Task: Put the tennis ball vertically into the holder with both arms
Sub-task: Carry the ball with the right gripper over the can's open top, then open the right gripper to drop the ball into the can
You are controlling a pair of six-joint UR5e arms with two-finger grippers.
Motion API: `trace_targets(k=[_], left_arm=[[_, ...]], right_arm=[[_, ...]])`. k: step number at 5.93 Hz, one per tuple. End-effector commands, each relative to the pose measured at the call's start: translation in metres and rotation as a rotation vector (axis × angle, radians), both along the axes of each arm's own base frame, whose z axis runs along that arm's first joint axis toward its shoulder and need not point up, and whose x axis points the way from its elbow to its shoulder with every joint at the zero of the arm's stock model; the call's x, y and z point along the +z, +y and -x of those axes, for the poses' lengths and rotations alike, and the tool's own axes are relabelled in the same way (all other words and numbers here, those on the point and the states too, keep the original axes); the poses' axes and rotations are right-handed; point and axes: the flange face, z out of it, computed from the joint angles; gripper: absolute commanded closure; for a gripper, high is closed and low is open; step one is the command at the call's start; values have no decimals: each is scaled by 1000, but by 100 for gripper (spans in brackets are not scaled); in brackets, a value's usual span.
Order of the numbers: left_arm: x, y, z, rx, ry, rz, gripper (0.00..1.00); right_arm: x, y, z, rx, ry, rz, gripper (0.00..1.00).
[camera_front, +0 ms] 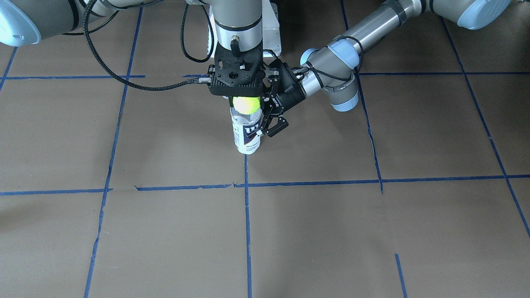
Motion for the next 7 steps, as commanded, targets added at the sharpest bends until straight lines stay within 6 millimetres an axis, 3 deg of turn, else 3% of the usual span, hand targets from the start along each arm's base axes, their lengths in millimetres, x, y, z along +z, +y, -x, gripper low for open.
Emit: trace_targets(k=[1,3,5,6,7], left_arm=[[0,-1,1,-2,0,0,10],[1,0,0,0,-1,1,11],[0,0,0,0,0,0,11],[1,-1,1,-1,2,1,12],[2,-2,3,-2,2,1,14]], right_arm=[[2,4,3,4,7,-15,1],[1,8,0,2,-1,-22,1],[24,19,-22,-22,-13,-50,1],[47,-3,-56,-61,-2,-91,1],[85,-36,-97,-101,15,-98,1]])
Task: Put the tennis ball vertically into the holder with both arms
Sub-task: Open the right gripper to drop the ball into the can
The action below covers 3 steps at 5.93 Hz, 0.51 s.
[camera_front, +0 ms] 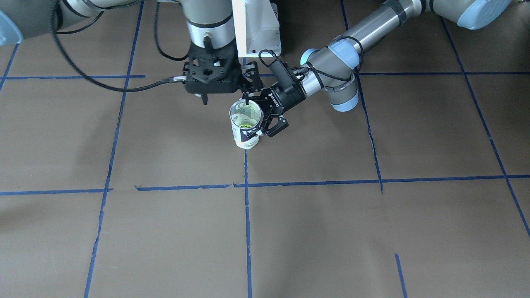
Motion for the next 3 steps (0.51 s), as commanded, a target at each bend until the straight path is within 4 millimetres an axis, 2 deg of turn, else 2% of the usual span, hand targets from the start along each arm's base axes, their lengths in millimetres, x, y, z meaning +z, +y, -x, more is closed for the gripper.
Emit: trace_targets(k=[1,3], left_arm=[[1,1,1,3,3,1,14],[1,-1,2,0,4,0,14]], right_arm=[[77,-59,-88,-99,48,-71,1],[194,-111,-200,-242,158,-172,1]])
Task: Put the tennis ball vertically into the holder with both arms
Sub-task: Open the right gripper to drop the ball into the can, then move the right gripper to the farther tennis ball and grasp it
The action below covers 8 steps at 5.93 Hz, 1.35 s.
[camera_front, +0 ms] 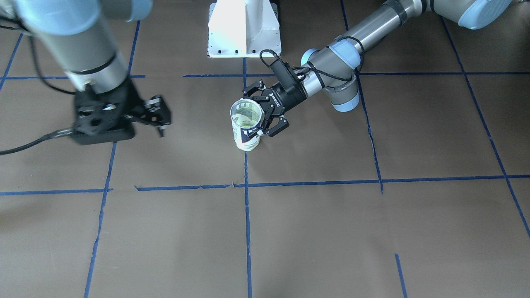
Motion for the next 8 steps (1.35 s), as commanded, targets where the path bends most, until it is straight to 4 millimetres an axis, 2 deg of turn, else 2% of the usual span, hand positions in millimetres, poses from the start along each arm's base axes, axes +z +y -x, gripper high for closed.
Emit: trace_targets(k=[1,2,3,4,5,6,8], left_arm=[[0,-1,1,-2,1,0,14],[0,1,0,1,1,0,14],[0,-1,1,-2,1,0,14],[0,1,0,-1,0,-1,14],[0,1,0,1,0,-1,14],[-1,1,-1,1,1,-2,14],[-1,0,-1,-1,0,-1,14]], right_arm=[[102,-41,-91,-128,79,-61,1],[168,-67,-120,-145,43,-109,1],[237,-83,-134,-157,31,-157,1],[299,-82,-138,-181,37,-173,1],[341,-86,-151,-201,46,-189,1],[373,-82,-164,-234,60,-179,1],[403,-78,-169,-253,80,-168,1]])
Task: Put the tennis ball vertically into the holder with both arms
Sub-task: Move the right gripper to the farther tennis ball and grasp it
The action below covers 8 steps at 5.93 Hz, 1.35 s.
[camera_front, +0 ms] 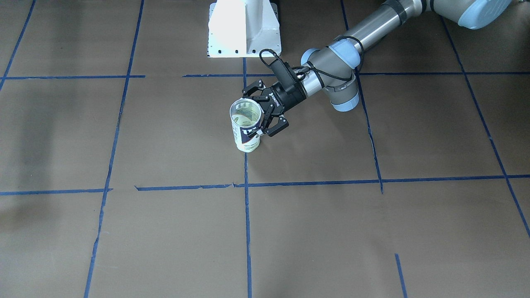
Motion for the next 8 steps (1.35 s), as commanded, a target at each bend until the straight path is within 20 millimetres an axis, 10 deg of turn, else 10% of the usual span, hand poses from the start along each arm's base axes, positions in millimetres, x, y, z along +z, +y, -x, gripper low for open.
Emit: trace_targets(k=[1,6,7,8], left_arm=[[0,-2,1,-3,0,0,14],[0,-2,1,-2,-1,-2,14],[0,-2,1,-3,0,0,14],[0,-2,1,-4,-2,0,14]], right_arm=[[48,-1,3,-9,17,-12,1],[67,-2,34,-32,131,-16,1],[67,-11,40,-31,160,-17,16],[67,-12,40,-28,171,-24,70]])
